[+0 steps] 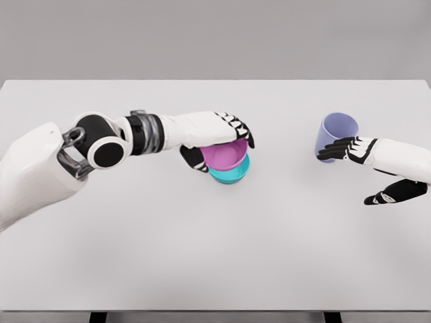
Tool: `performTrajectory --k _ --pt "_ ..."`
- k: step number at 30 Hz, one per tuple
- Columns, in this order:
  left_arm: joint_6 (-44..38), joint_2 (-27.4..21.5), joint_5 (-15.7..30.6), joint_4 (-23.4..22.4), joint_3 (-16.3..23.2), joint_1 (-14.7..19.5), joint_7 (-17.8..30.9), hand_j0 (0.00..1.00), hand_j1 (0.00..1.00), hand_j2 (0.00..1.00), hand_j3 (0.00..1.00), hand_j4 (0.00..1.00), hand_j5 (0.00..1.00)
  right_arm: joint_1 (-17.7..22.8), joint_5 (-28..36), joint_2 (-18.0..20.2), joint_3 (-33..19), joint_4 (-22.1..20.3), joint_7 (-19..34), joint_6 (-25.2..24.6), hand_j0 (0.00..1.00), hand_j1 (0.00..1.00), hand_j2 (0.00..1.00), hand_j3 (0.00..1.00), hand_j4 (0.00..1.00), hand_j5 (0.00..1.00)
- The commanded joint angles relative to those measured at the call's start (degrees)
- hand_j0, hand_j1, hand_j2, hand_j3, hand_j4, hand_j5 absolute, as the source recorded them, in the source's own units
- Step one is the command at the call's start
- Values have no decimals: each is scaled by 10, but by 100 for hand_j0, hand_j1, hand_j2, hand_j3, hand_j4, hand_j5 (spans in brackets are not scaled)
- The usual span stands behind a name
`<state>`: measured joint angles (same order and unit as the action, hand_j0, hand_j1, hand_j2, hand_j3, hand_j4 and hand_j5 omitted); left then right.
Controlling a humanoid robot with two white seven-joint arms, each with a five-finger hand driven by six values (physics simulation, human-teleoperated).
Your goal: Stacking bowl and cup with both arms
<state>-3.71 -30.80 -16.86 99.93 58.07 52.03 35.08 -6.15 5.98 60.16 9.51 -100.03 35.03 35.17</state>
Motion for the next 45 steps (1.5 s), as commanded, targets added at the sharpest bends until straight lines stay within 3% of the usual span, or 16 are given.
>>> performTrajectory --k 1,18,36,39,43,45 --pt "-1 5 1 -6 6 0 -1 61 61 61 61 61 61 0 4 0 0 -1 0 -2 100 100 100 100 100 100" --pt "2 55 -22 -79 23 2 -1 61 61 61 61 61 61 0 4 1 -1 -1 0 -2 100 100 100 100 100 100" --pt "4 54 -23 -83 25 2 -1 63 63 63 63 63 63 0 4 2 -1 -1 0 -2 100 100 100 100 100 100" --pt "4 53 -23 -83 26 2 -1 72 72 72 72 72 72 0 4 2 -1 -1 0 -2 100 100 100 100 100 100" --pt "5 53 -23 -83 26 2 -1 100 100 100 100 100 100 0 4 2 -1 -1 0 -2 100 100 100 100 100 100" --pt "5 53 -23 -83 26 2 -1 100 100 100 100 100 100 0 4 2 -1 -1 0 -2 100 100 100 100 100 100"
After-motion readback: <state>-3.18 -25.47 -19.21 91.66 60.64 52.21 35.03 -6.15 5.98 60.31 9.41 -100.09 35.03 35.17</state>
